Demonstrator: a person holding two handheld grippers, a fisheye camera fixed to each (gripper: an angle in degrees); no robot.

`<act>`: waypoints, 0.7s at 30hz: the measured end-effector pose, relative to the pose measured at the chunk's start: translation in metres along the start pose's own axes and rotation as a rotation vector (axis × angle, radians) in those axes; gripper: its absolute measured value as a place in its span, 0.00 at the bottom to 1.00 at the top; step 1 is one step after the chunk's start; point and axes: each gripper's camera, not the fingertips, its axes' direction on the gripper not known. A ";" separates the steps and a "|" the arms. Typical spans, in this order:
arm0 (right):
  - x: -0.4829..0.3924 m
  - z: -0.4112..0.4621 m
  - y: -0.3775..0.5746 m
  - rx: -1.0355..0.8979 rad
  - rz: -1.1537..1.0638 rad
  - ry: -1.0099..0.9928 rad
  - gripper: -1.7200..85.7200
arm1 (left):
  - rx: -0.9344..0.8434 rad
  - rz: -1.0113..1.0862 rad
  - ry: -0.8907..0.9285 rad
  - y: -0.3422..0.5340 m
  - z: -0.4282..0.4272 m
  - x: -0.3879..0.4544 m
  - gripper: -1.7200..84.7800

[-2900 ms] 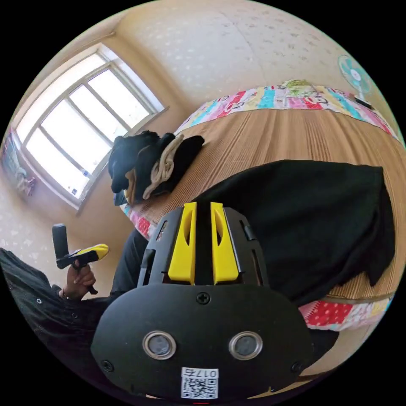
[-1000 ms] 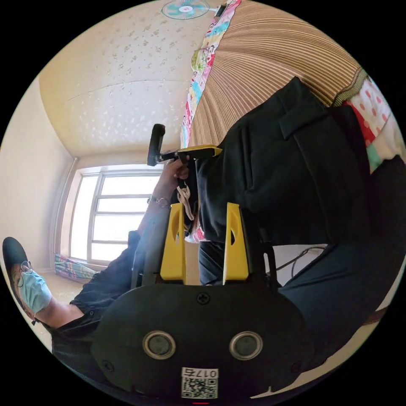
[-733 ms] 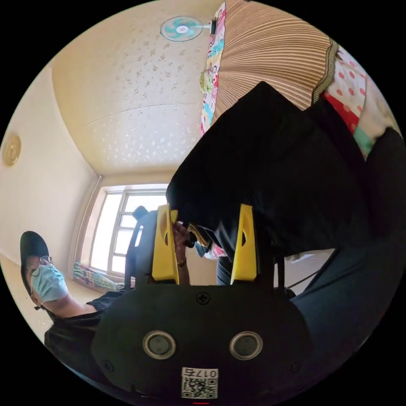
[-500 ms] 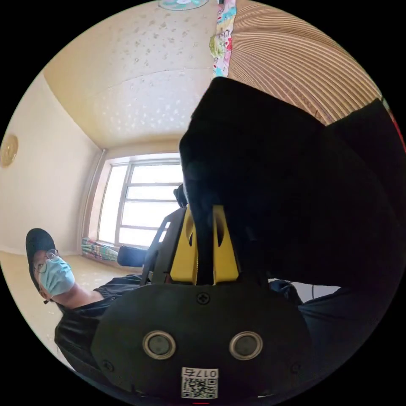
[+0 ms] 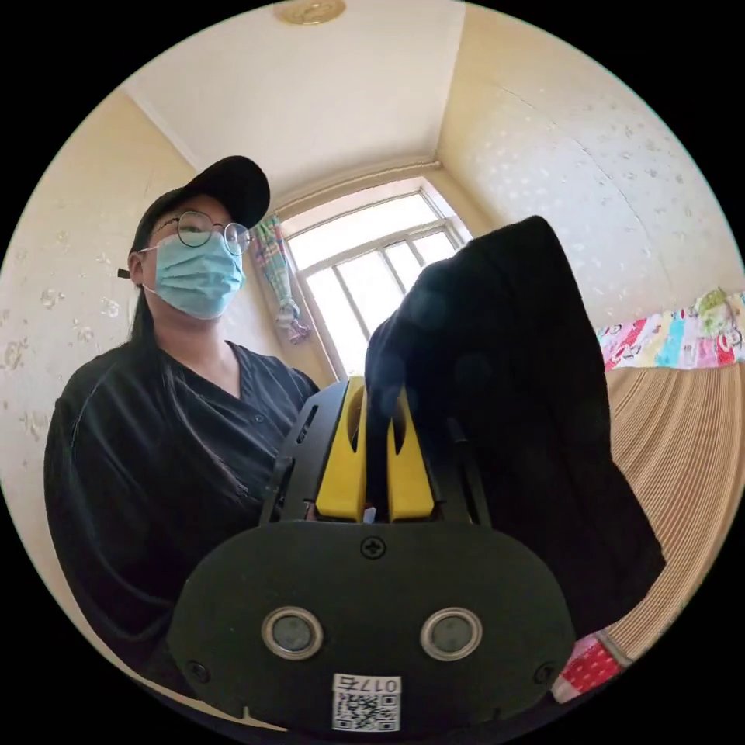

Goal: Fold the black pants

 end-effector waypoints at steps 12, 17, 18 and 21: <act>-0.087 0.005 -0.137 -0.150 -0.511 -0.143 0.01 | 0.133 0.294 0.977 -0.007 -0.012 0.041 0.27; -0.093 0.005 -0.133 -0.035 -0.515 -0.118 0.01 | 0.282 0.433 0.821 0.022 -0.072 0.087 0.15; -0.100 -0.002 -0.128 -0.016 -0.514 -0.081 0.01 | 0.323 0.429 0.772 0.039 -0.092 0.082 0.11; -0.130 -0.029 -0.111 0.037 -0.504 0.068 0.01 | 0.505 0.377 0.791 0.092 -0.143 0.049 0.09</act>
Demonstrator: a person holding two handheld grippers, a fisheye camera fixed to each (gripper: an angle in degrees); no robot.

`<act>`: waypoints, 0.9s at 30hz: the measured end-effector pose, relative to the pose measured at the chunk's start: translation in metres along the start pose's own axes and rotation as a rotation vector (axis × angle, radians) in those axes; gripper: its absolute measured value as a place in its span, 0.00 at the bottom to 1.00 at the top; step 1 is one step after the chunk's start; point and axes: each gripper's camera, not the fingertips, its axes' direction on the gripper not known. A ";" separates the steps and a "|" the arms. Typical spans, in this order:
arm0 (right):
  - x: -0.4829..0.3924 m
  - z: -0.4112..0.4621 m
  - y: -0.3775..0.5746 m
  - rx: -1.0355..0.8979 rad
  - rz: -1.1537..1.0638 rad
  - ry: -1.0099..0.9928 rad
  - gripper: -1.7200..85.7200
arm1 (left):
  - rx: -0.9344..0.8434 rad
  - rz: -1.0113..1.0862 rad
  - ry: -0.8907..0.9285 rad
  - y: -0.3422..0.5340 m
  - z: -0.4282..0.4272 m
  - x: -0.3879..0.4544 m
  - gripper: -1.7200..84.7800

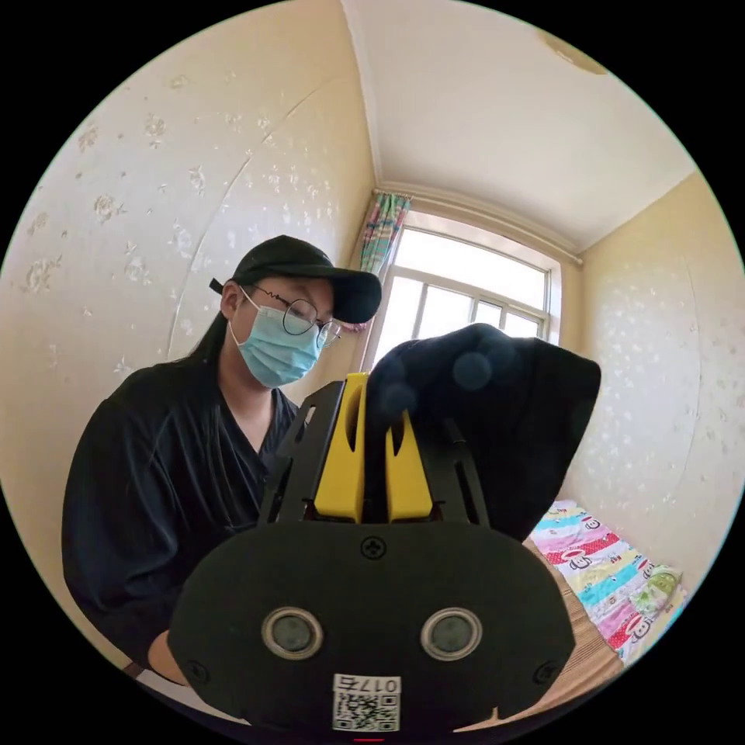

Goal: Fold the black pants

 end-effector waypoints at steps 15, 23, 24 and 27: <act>0.007 0.016 0.020 0.081 0.128 0.073 0.02 | 0.012 -0.040 -0.482 0.088 -0.057 0.069 0.22; 0.023 0.059 -0.034 0.180 0.005 -0.174 0.02 | 0.048 -0.002 -0.200 0.153 -0.080 0.091 0.22; 0.021 0.064 -0.049 0.198 -0.019 -0.216 0.02 | 0.061 -0.040 -0.203 0.160 -0.090 0.088 0.22; 0.016 0.082 -0.090 0.236 -0.097 -0.324 0.02 | 0.035 -0.099 -0.275 0.168 -0.098 0.084 0.23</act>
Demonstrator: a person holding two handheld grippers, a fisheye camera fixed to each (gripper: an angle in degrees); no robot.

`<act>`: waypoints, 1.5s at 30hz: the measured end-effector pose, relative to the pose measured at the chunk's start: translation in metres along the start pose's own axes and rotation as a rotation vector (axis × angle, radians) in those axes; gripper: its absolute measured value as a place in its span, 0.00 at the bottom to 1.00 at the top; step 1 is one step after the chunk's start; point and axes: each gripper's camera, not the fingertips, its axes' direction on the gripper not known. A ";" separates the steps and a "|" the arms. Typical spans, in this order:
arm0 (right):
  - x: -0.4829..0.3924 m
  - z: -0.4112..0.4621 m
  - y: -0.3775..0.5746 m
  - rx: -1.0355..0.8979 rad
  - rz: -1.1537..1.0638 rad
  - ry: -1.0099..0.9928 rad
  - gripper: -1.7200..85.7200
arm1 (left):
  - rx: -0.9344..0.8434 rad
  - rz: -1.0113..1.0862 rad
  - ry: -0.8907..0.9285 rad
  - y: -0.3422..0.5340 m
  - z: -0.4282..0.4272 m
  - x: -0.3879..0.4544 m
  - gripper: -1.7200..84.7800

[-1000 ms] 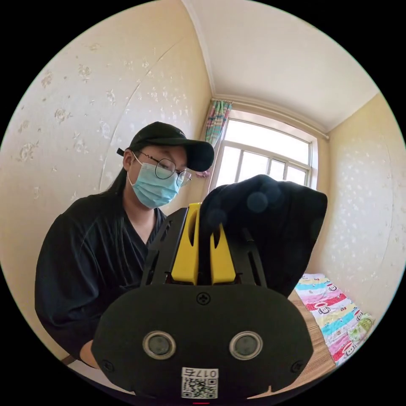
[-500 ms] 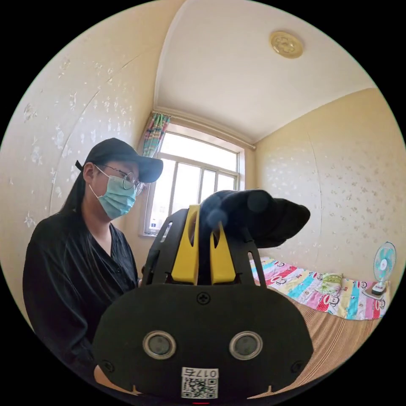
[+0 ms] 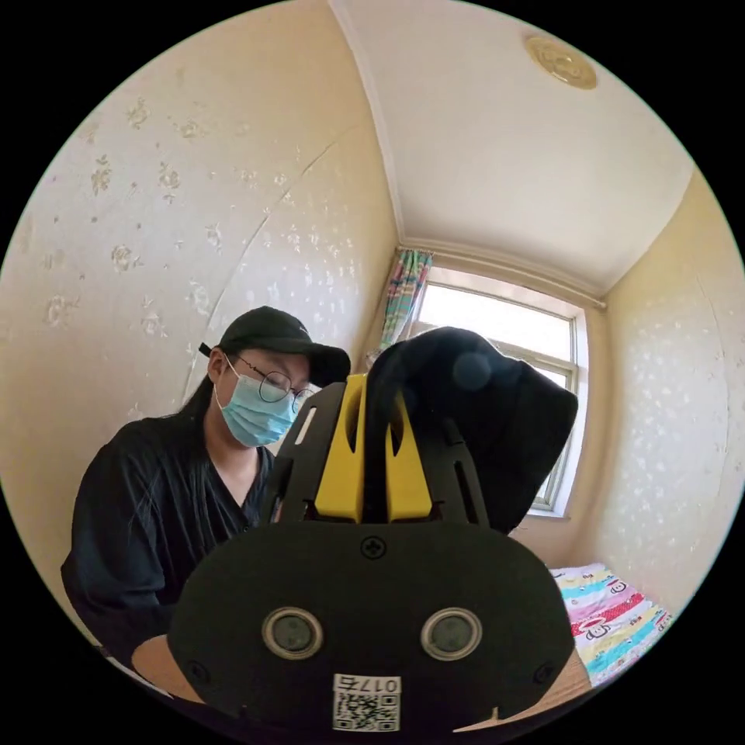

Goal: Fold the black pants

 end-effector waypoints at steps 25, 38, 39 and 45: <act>0.029 0.011 -0.075 -0.597 0.418 0.790 0.02 | 0.657 0.606 -0.585 -0.079 -0.025 0.293 0.07; 0.393 -0.123 0.165 -0.835 1.019 1.316 0.14 | -0.009 0.164 -1.245 -0.307 0.004 -0.025 0.13; 0.375 -0.115 0.212 -0.917 1.028 1.248 0.14 | -0.124 0.131 -1.232 -0.268 0.018 -0.061 0.13; 0.222 -0.075 0.397 -0.975 1.302 0.934 0.13 | -0.290 -0.214 -0.980 -0.071 0.057 -0.151 0.16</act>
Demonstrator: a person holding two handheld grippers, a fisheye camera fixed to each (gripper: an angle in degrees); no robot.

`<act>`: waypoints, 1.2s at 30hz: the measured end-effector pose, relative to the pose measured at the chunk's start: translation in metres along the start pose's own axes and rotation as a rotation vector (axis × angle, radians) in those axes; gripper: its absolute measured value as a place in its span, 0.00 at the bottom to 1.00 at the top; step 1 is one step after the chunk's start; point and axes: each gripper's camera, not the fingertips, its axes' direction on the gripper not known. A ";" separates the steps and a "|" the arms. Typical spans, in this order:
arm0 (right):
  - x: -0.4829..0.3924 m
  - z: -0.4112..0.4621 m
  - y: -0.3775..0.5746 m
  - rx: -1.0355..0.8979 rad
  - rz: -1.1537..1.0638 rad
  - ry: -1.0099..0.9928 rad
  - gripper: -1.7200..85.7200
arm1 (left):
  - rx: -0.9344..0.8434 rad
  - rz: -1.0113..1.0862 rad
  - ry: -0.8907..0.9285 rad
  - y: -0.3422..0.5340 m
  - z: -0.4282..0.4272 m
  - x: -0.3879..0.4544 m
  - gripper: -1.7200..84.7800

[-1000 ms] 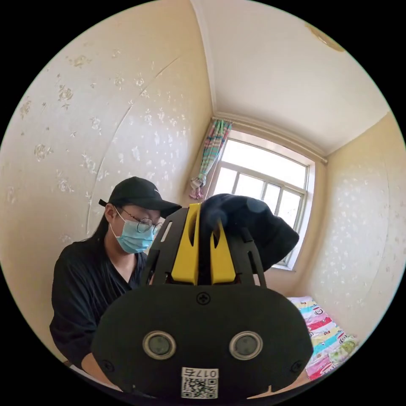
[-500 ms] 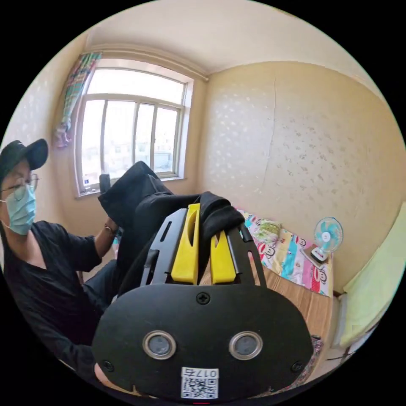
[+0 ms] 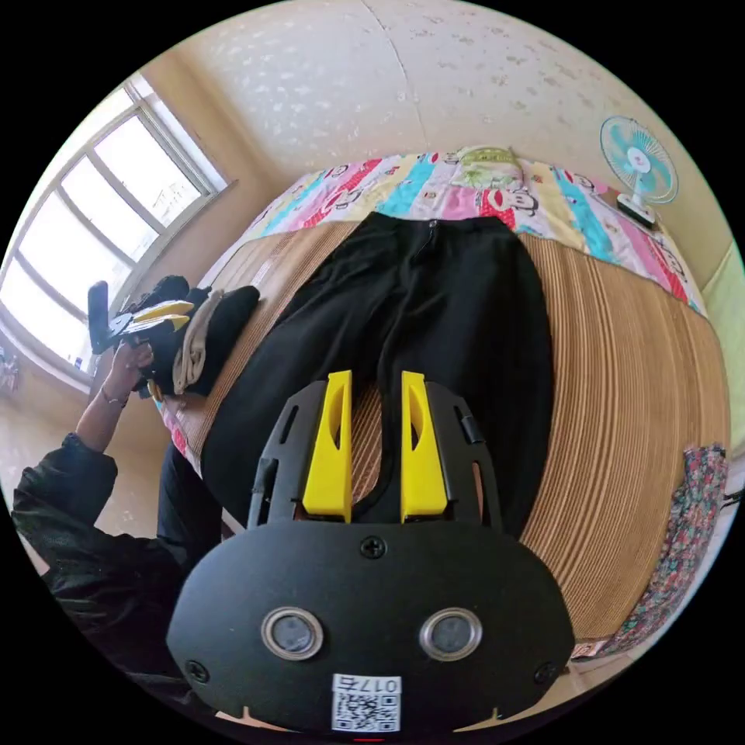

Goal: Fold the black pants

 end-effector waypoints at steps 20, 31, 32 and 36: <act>-0.023 -0.152 0.292 0.314 0.446 0.255 0.16 | 0.124 -0.038 0.303 0.100 0.057 0.134 0.15; 0.008 -0.135 0.351 0.164 0.410 -0.240 0.09 | -0.222 0.046 0.305 -0.009 0.258 0.276 0.06; 0.002 -0.147 0.356 0.205 0.396 -0.247 0.08 | -0.221 0.036 0.446 -0.003 0.255 0.276 0.05; -0.003 -0.192 0.413 0.302 0.468 -0.085 0.07 | -0.199 -0.110 0.508 0.038 0.251 0.253 0.04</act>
